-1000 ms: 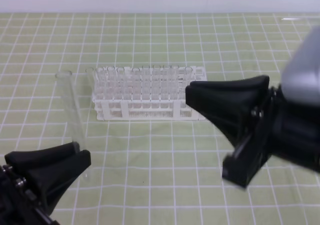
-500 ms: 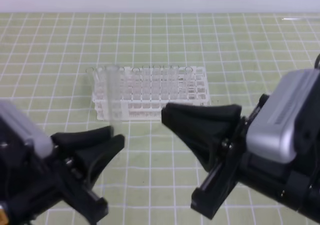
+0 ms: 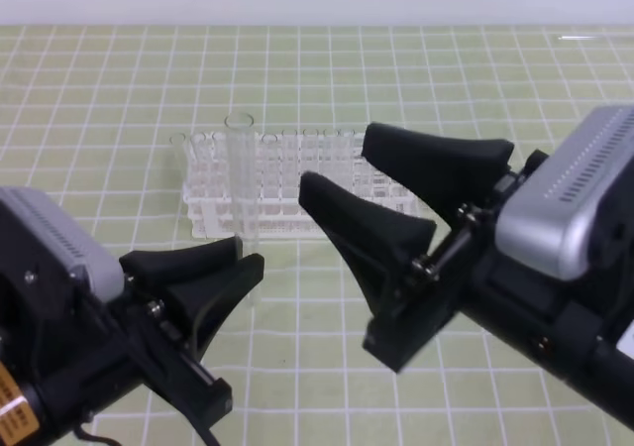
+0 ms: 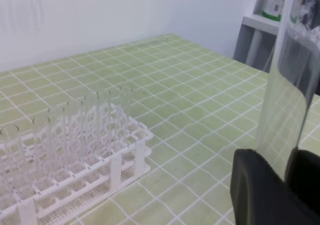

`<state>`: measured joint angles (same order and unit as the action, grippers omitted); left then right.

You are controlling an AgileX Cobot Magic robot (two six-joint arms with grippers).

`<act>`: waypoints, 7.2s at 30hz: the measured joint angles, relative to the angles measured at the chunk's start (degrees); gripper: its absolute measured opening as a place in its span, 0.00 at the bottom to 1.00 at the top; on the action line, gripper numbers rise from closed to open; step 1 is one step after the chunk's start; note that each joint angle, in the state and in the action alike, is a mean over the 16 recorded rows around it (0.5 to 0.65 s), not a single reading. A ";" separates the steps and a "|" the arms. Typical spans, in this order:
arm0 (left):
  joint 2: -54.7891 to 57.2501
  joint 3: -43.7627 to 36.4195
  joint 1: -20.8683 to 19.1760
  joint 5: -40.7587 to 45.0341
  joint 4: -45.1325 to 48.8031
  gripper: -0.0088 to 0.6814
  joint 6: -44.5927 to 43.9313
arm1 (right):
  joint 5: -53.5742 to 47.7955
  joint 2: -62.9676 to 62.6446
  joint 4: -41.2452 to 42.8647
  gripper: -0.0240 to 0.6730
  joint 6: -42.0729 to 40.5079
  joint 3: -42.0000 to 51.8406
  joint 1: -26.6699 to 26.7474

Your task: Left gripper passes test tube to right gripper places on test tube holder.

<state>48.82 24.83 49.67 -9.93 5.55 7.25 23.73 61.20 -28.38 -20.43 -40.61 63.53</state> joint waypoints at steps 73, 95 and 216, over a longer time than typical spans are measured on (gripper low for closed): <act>0.02 -0.03 4.72 -1.31 4.12 0.09 4.74 | 4.44 12.14 0.46 0.37 4.01 -6.65 0.01; 0.14 0.00 4.74 -1.20 4.17 0.24 4.75 | 3.70 12.14 1.95 0.16 4.61 -6.82 0.01; -42.38 -25.38 4.71 12.79 1.13 0.01 5.08 | 16.04 35.02 22.58 0.16 15.55 -13.77 -29.11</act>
<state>6.43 -0.56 54.38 2.86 6.67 12.34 39.77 96.21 -5.80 -4.88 -54.38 34.43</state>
